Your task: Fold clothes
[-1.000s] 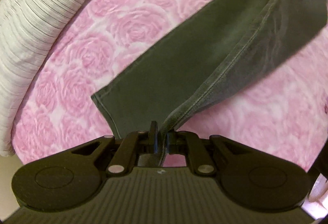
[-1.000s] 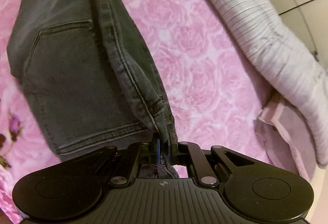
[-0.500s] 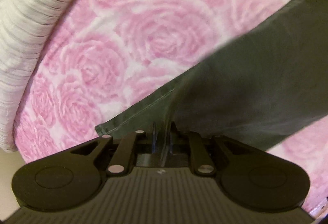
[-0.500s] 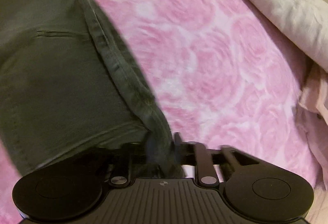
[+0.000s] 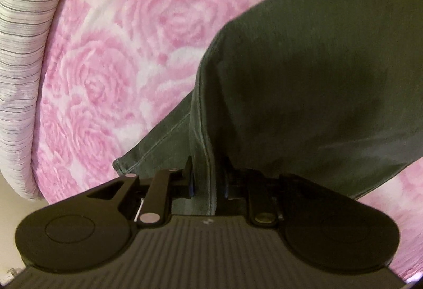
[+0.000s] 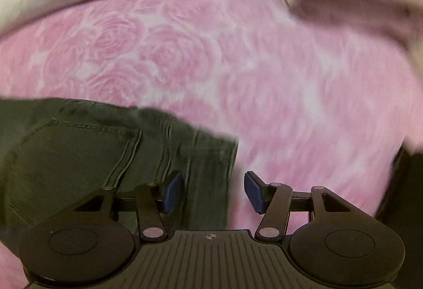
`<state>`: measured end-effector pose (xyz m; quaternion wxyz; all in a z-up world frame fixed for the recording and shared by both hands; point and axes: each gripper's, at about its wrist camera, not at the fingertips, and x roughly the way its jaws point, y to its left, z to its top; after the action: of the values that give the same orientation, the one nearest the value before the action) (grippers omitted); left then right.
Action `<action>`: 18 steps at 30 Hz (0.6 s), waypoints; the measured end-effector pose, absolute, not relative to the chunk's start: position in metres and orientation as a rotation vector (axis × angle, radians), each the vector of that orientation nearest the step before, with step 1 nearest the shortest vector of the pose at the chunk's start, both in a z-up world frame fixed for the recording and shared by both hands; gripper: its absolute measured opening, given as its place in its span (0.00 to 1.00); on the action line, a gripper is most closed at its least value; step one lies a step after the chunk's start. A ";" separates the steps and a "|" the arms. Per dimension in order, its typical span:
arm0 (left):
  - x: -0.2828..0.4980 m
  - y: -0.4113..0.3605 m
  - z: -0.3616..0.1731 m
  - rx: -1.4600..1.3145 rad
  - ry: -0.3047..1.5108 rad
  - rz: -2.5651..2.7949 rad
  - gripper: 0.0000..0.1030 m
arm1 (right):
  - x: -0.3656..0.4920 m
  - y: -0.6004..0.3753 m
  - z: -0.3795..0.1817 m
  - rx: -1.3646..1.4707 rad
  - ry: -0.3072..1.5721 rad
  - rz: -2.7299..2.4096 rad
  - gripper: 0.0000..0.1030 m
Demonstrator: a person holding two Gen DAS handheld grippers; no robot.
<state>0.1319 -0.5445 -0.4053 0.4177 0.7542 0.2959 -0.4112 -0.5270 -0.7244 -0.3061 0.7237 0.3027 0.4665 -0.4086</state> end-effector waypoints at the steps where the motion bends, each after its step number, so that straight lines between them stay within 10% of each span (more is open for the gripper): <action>1: 0.131 -0.543 -0.405 1.899 0.734 -1.026 0.18 | -0.528 -0.726 -0.312 0.688 1.019 -0.893 0.54; 18: 0.145 -0.452 -0.317 1.679 0.727 -0.934 0.32 | -0.499 -0.670 -0.255 0.449 0.982 -0.909 0.55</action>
<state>0.1446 -0.4524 -0.3171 0.5173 0.6994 0.3031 -0.3891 -0.4990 -0.6695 -0.2552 0.7612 0.2062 0.4512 -0.4177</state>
